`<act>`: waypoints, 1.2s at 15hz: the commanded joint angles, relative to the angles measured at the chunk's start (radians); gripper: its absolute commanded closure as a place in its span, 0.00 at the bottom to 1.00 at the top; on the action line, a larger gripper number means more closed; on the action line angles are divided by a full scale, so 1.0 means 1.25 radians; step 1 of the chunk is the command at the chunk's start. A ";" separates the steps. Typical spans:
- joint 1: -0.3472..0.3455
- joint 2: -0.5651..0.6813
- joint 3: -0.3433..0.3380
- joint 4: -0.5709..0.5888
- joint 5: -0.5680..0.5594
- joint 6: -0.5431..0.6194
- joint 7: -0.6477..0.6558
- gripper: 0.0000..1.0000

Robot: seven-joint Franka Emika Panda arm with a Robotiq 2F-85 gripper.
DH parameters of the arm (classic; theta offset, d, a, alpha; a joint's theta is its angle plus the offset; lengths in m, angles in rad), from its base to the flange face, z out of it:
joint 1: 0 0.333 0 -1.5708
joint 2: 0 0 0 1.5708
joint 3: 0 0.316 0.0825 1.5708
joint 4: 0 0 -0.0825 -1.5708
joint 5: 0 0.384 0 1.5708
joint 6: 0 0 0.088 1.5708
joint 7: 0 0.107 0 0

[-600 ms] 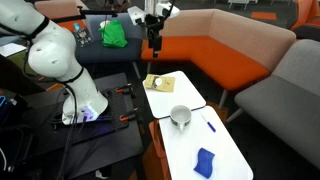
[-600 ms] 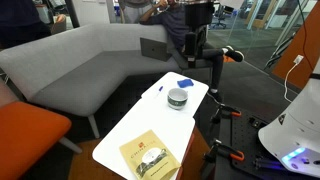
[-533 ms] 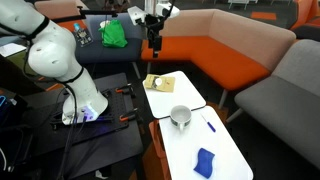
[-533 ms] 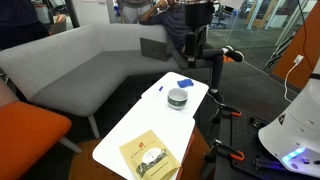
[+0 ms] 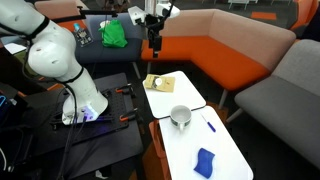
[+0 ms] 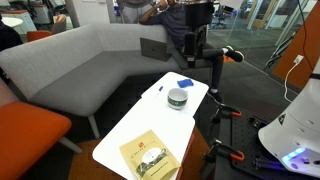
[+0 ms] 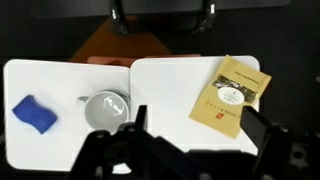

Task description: Put the pen in the cup

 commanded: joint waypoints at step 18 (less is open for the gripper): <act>-0.151 0.737 -0.116 0.490 0.384 0.294 0.340 0.00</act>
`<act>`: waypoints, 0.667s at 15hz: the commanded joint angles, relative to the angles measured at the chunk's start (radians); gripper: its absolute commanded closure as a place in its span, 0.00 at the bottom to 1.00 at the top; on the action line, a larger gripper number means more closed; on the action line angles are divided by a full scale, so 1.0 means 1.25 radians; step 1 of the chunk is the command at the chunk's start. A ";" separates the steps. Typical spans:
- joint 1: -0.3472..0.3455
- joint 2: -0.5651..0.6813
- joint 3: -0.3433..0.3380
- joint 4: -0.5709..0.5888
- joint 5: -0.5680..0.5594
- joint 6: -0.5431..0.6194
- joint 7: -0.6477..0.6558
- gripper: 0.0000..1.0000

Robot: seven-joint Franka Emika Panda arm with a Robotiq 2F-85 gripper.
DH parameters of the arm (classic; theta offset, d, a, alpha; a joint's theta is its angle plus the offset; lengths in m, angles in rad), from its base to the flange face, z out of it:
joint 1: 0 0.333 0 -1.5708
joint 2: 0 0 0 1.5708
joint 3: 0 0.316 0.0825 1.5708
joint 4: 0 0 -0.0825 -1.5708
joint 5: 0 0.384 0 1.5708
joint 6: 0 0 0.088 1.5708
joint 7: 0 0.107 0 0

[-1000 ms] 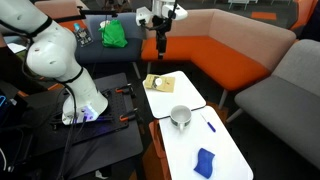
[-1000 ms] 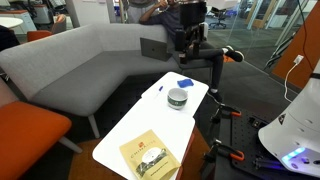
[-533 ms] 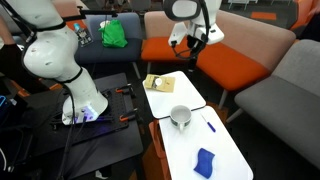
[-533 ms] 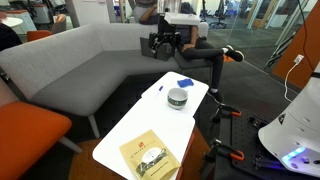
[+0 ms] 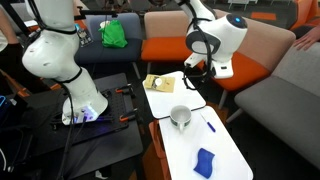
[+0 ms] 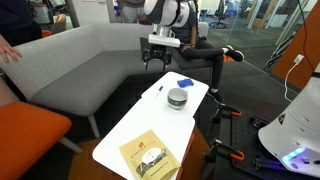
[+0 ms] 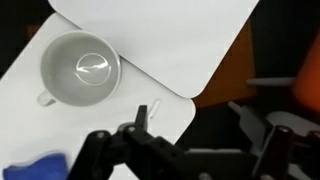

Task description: Put the pen in the cup

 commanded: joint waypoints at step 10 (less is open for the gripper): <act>-0.018 0.116 -0.053 0.038 0.070 0.023 0.180 0.00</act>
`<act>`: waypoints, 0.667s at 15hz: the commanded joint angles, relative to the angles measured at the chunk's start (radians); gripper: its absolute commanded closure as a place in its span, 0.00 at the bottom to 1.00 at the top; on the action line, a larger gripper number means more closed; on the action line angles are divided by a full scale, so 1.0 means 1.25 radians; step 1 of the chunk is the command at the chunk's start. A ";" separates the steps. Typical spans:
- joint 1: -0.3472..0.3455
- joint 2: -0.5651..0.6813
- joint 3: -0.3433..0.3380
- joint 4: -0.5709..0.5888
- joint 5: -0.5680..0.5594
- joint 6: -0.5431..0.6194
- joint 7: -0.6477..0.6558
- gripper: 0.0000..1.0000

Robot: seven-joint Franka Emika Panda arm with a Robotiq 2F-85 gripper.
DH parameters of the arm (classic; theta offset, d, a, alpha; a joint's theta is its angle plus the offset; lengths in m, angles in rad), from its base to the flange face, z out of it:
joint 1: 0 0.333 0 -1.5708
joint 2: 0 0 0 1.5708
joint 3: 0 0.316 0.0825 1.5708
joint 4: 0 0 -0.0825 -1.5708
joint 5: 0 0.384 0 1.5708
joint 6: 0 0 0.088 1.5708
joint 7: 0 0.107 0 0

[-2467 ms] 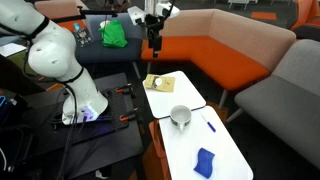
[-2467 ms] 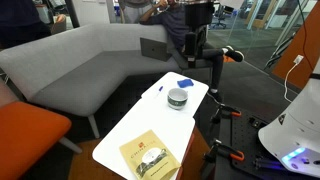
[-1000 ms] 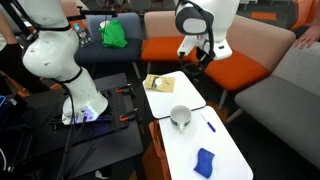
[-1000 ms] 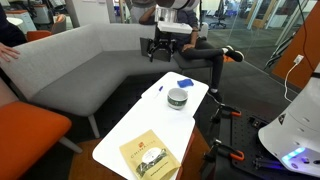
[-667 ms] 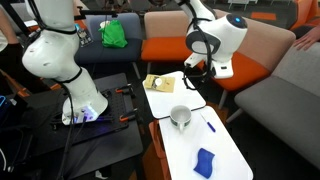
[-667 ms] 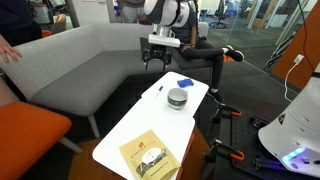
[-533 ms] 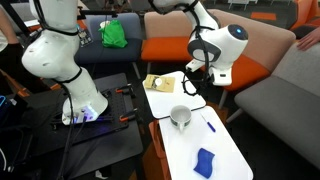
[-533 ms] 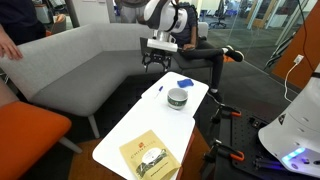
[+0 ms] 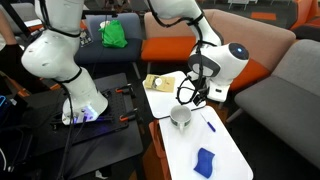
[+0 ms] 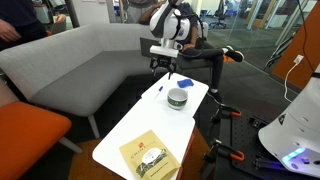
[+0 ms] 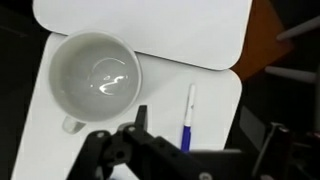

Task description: Put the pen in the cup

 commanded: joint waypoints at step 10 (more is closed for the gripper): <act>0.016 0.093 -0.025 0.052 -0.026 0.126 0.019 0.00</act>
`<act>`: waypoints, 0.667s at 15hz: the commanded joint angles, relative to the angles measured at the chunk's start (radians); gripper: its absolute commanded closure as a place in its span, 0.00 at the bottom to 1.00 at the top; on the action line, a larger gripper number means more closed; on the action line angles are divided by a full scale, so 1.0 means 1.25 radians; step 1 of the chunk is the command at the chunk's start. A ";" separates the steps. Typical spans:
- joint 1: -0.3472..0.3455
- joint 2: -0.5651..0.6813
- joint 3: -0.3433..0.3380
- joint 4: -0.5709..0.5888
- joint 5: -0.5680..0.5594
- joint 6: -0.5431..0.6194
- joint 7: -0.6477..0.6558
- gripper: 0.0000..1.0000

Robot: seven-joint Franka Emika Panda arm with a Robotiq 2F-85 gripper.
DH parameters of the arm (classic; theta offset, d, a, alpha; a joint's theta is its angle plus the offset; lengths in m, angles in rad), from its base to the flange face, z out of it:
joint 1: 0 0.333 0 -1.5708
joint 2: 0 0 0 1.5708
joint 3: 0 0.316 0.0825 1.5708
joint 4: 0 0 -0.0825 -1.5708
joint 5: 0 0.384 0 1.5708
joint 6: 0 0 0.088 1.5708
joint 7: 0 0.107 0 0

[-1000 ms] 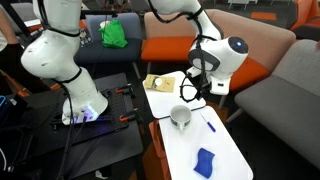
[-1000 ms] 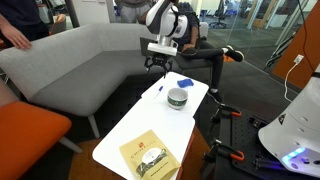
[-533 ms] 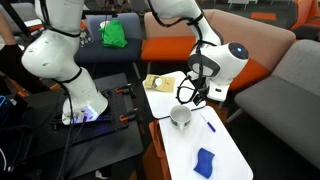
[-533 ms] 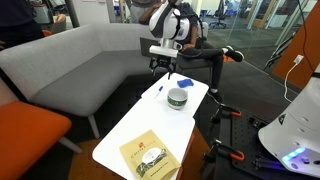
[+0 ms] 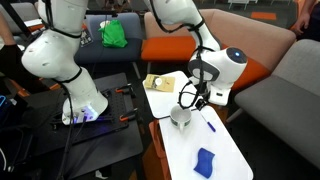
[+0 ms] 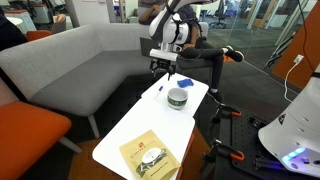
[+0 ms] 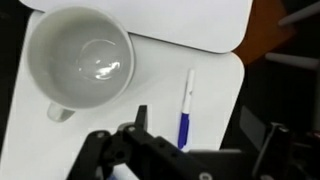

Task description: Put the pen in the cup

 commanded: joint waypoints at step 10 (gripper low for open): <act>-0.040 0.248 -0.031 0.266 -0.026 -0.031 0.062 0.00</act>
